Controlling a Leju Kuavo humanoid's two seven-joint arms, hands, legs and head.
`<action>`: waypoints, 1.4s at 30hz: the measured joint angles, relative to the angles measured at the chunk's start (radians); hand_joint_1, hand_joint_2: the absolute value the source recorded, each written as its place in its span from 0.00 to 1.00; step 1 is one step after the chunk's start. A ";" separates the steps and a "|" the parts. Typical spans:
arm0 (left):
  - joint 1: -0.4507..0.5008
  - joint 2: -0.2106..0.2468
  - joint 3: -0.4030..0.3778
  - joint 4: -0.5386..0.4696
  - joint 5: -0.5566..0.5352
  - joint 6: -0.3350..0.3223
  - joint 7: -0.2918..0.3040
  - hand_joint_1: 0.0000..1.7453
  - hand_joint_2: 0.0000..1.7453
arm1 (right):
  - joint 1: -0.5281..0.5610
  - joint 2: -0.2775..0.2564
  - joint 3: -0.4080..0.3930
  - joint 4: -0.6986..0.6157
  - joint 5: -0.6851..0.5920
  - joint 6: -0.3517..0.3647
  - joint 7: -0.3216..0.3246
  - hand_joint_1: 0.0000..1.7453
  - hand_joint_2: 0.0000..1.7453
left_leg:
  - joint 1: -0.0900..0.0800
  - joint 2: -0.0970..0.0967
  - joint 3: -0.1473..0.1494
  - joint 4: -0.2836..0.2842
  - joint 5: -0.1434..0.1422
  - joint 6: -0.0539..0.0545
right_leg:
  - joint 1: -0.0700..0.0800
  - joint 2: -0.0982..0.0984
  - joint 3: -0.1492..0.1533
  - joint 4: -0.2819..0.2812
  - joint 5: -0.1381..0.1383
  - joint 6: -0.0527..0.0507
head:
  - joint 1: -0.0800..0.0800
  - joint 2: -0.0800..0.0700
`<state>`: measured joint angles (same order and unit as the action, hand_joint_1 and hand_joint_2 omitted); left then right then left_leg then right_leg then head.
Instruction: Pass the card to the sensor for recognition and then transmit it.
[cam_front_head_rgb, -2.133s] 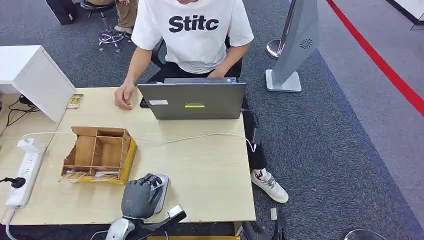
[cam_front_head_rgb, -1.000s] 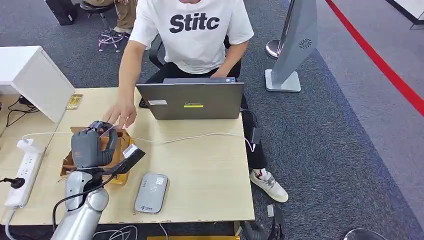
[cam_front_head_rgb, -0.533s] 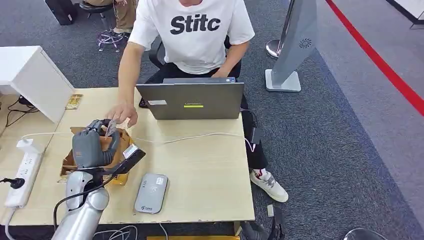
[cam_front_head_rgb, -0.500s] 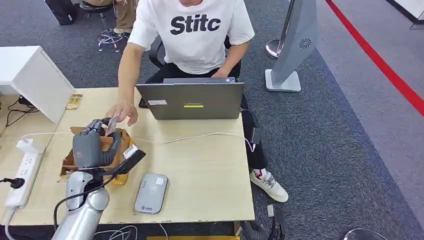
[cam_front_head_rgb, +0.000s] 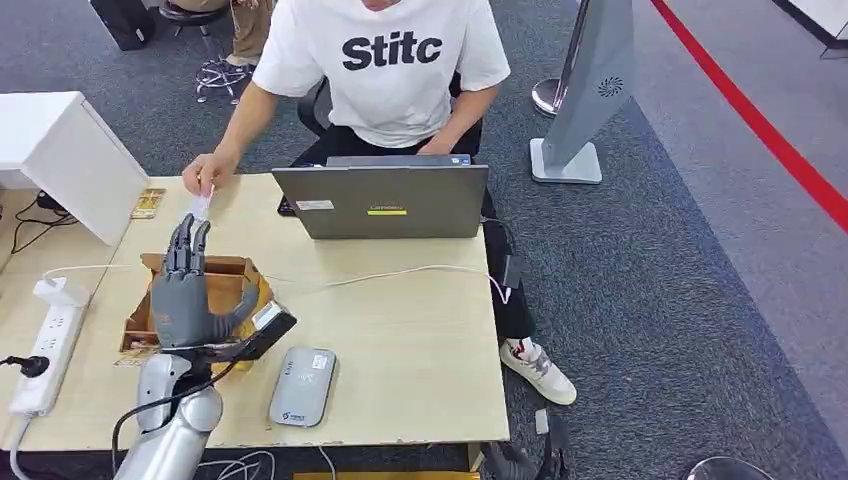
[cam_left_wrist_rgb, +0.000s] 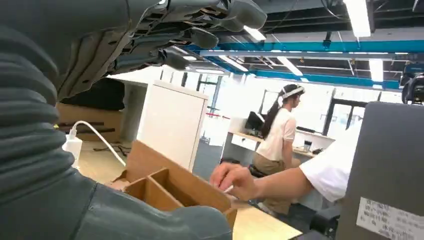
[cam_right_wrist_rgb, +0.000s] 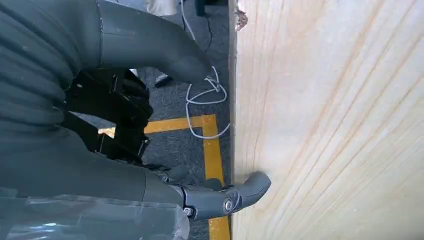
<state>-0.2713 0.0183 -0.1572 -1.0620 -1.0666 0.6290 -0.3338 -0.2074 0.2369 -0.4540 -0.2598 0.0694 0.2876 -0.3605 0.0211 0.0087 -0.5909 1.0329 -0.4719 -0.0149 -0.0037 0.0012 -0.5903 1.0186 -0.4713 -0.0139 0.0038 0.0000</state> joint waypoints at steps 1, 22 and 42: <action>0.016 0.000 -0.003 -0.015 -0.005 -0.001 -0.004 0.00 1.00 | 0.000 0.000 0.000 0.000 -0.003 0.000 -0.002 0.00 1.00 | 0.000 0.000 0.000 0.000 0.000 0.000 | 0.000 0.000 0.000 0.000 0.000 0.000 | 0.000 0.000; 0.367 0.281 -0.245 -0.408 -0.163 -0.189 0.143 0.00 1.00 | 0.024 -0.016 -0.016 0.000 -0.066 0.037 -0.056 0.00 1.00 | 0.000 0.000 -0.002 -0.001 -0.001 0.001 | 0.000 -0.001 -0.002 0.000 -0.002 0.000 | 0.000 0.000; 0.419 0.406 -0.105 -0.424 -0.182 -0.166 0.202 0.00 1.00 | 0.025 -0.022 -0.026 0.000 -0.055 0.050 -0.047 0.00 1.00 | 0.000 0.000 -0.002 -0.001 -0.001 0.001 | 0.000 -0.001 -0.002 0.000 -0.002 0.000 | 0.000 0.000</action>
<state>0.1473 0.4246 -0.2618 -1.4859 -1.2482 0.4634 -0.1316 -0.1826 0.2148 -0.4803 -0.2598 0.0149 0.3380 -0.4074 0.0210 0.0084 -0.5932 1.0316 -0.4727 -0.0142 -0.0037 0.0002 -0.5922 1.0186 -0.4728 -0.0141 0.0042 0.0000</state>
